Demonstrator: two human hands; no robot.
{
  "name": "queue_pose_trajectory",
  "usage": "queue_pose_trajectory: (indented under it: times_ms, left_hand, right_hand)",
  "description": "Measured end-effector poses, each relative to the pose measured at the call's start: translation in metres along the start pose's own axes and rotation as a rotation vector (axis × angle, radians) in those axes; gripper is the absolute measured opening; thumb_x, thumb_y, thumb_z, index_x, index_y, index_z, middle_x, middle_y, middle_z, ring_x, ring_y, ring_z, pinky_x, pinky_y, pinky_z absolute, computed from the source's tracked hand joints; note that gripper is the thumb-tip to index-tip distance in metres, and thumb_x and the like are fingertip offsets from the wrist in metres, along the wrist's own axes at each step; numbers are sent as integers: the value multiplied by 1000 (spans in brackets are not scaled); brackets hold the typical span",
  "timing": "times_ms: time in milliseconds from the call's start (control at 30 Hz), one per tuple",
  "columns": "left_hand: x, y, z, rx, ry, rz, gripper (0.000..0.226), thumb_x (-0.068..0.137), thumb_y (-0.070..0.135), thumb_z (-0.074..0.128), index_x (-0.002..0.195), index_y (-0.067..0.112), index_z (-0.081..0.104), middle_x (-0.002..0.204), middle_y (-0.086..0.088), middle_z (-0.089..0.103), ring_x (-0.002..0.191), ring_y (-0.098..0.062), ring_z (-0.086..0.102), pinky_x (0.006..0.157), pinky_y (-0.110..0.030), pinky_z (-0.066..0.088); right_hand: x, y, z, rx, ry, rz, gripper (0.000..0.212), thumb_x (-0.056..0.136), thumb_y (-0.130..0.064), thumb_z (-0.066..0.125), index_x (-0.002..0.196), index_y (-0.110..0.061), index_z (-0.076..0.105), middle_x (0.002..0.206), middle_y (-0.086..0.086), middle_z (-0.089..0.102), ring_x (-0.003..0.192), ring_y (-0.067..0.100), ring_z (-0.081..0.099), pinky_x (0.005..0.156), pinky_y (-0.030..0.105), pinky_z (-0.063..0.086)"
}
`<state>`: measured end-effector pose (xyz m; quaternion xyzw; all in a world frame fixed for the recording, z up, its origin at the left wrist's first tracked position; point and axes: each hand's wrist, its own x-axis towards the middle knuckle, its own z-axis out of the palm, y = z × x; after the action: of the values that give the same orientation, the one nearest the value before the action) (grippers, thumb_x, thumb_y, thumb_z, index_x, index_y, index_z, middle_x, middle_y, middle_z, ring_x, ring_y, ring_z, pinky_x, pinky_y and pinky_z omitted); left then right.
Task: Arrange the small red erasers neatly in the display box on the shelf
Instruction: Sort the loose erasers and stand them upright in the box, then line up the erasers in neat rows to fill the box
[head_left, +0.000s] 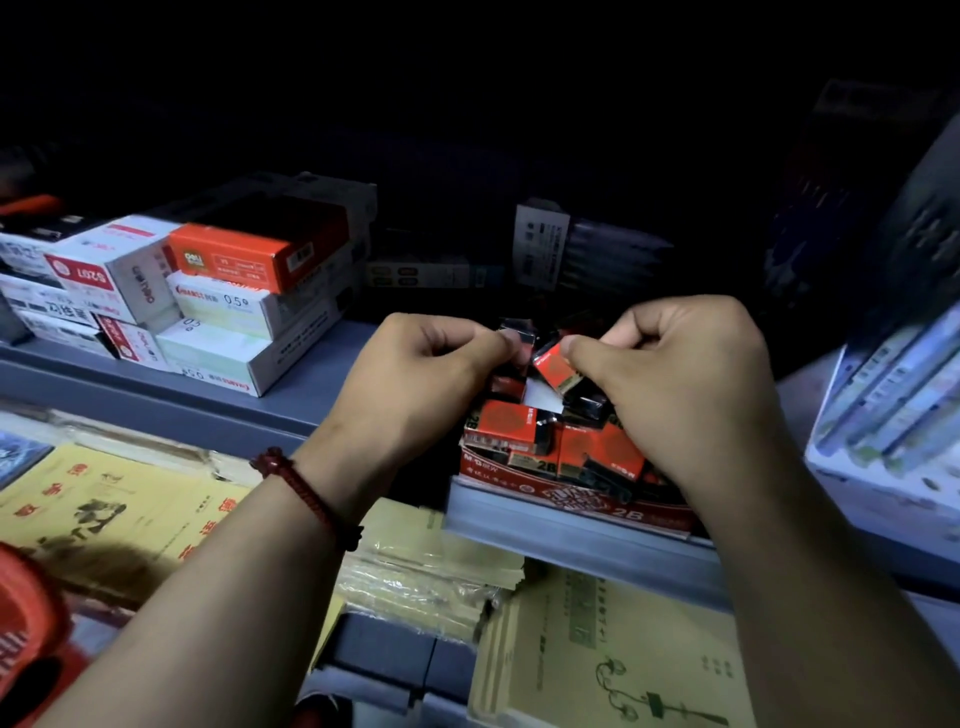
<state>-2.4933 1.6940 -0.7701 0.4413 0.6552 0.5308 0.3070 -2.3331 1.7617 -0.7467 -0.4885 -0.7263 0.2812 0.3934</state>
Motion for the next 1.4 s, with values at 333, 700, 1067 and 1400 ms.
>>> queue_pose_trajectory:
  times_ms: [333,700,1067,1400]
  left_hand:
    - [-5,4,-5,-35,-93,-30,26,96,32,65,87,16,83,84,-11,79,82,-26,76,81,-37,58]
    - [-5,-3,-13,291,-93,134,39,100,49,53,84,28,81,75,8,77,67,-6,71,66,-30,51]
    - [-6,-8,-19,159,-122,240,25,103,31,56,99,22,78,79,16,74,74,3,67,74,-22,50]
    - [-107,-16,-95,643,81,293,45,91,34,72,133,26,59,119,10,67,109,-6,63,95,-29,51]
  right_hand:
    - [-1,-2,-2,-116,-158,-68,31,81,-39,83,61,-18,72,57,-9,67,51,4,61,44,15,40]
    - [-2,2,0,-231,-222,-191,17,86,-17,76,74,-28,76,69,-12,69,66,-2,64,53,9,48]
    - [3,-5,-3,-355,-249,-230,18,97,-25,59,84,-27,71,76,-8,73,62,5,64,57,27,53]
    - [-56,-71,2,-636,-361,-573,40,96,-35,60,133,-21,55,124,2,57,122,25,50,99,41,47]
